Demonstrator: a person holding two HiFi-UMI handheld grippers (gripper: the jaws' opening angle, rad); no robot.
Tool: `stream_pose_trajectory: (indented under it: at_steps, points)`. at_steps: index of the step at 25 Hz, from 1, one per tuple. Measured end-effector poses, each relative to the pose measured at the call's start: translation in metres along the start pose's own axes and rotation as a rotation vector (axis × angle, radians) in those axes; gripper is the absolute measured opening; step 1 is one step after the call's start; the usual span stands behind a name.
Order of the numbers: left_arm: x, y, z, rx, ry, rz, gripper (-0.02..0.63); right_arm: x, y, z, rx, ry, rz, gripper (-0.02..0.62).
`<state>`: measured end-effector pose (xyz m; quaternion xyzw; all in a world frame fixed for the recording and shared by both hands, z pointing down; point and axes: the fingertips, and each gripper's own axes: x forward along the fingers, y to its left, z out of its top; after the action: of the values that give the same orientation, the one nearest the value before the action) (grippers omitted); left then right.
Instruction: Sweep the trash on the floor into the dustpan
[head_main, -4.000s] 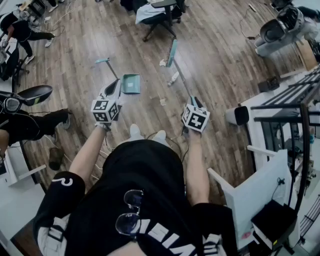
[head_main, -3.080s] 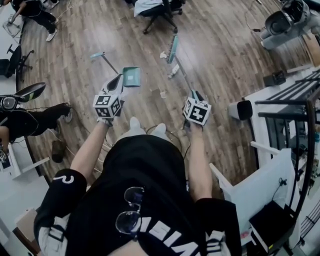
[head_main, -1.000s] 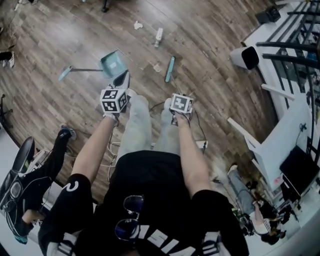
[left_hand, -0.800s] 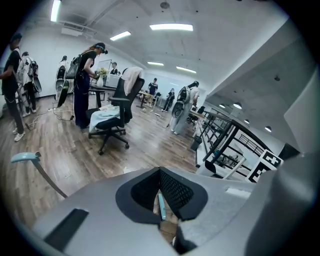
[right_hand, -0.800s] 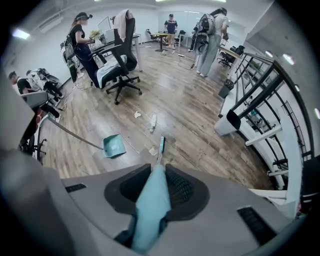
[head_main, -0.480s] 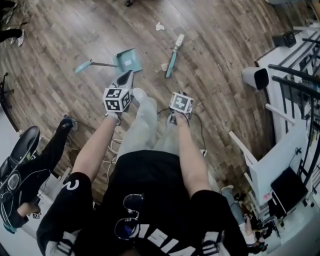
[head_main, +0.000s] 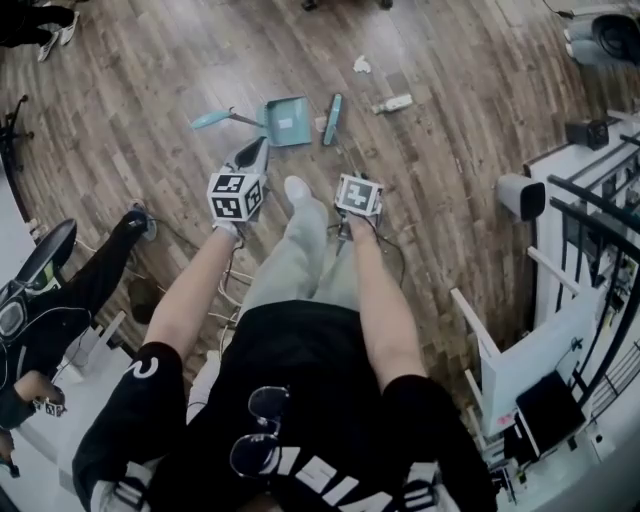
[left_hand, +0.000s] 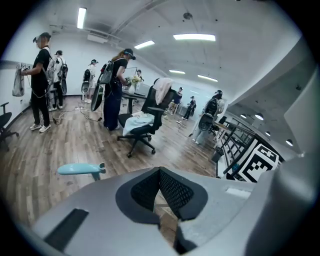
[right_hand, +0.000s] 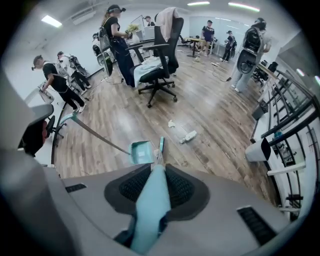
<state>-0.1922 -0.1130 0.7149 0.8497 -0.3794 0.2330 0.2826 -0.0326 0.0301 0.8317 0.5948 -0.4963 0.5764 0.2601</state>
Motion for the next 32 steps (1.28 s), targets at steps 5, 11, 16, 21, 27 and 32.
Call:
stream_pose_trajectory:
  at_steps: [5,11,16,21,27,32]
  points:
    - [-0.026,0.042,0.007,-0.045,-0.031,0.054,-0.002,0.006,0.066,0.01,-0.134,0.016,0.096,0.083]
    - [-0.056,0.085,0.014,-0.113,-0.076,0.122,-0.002,0.001,0.099,0.016,-0.221,0.042,0.087,0.084]
    - [-0.071,0.08,0.021,-0.12,-0.1,0.137,-0.002,-0.033,0.071,0.029,-0.248,0.023,-0.008,0.083]
    - [-0.076,0.058,0.044,-0.118,-0.138,0.135,-0.002,-0.081,0.031,0.055,-0.289,-0.04,-0.103,0.083]
    - [-0.067,0.008,0.094,-0.078,-0.184,0.124,-0.002,-0.133,0.005,0.105,-0.323,-0.166,-0.05,0.084]
    - [-0.049,-0.044,0.13,-0.028,-0.208,0.106,-0.002,-0.17,-0.029,0.149,-0.325,-0.257,-0.006,0.084]
